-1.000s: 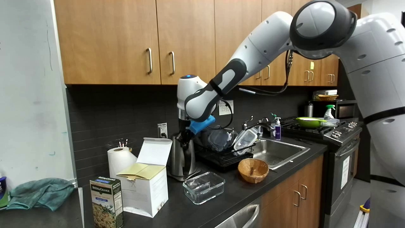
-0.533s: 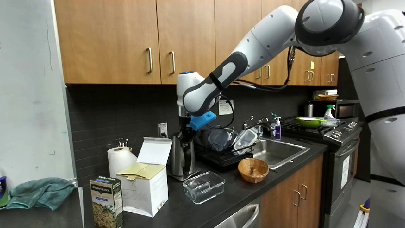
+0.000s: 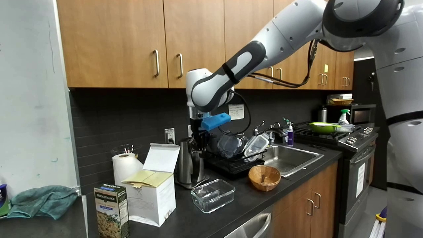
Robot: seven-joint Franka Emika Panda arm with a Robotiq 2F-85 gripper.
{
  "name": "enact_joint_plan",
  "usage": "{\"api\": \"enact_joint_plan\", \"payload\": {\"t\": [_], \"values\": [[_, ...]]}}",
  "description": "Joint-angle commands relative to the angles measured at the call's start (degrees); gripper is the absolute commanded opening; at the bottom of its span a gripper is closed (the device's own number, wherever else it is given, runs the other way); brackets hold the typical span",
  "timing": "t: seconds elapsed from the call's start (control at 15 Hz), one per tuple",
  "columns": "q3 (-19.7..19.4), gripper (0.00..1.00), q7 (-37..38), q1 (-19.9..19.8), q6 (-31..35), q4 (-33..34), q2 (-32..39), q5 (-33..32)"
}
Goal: Press a button on the kettle
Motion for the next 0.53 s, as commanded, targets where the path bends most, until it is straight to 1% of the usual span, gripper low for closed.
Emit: {"api": "enact_joint_plan", "payload": {"t": [0.0, 0.2, 0.4, 0.47], "values": [[1.3, 0.00, 0.5, -0.3, -3.9, -3.9, -4.5, 3.6], [1.8, 0.00, 0.4, -0.6, -7.1, -6.0, -7.2, 7.1], [1.9, 0.00, 0.4, -0.9, -7.8, -9.0, -10.5, 9.4], [1.9, 0.26, 0.5, -1.0, -7.4, -10.1, -11.8, 10.0]]}}
